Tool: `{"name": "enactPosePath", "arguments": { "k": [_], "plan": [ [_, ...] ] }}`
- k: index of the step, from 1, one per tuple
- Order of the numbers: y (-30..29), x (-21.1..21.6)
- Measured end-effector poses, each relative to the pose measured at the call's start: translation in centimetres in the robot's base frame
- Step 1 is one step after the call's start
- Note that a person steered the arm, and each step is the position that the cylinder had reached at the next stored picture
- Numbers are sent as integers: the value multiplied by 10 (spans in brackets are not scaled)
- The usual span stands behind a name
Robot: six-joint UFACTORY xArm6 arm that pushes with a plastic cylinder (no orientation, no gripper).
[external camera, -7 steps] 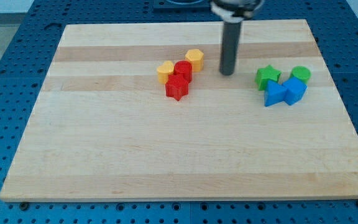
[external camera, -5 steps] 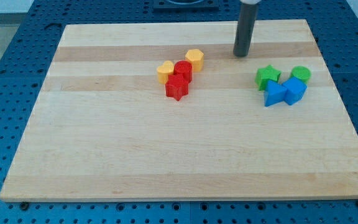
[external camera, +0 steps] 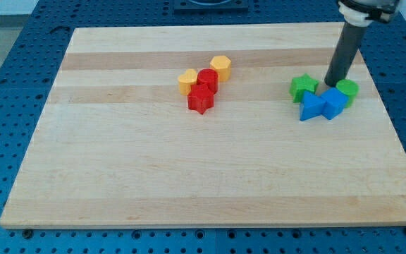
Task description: Move green star towards the center of the board
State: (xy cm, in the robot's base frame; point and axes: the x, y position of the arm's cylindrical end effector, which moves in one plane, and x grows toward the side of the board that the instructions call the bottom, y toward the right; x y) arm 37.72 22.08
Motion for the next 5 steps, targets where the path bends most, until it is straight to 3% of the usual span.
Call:
{"name": "enactPosePath", "arguments": {
  "k": [5],
  "plan": [
    [-79,7]
  ]
}}
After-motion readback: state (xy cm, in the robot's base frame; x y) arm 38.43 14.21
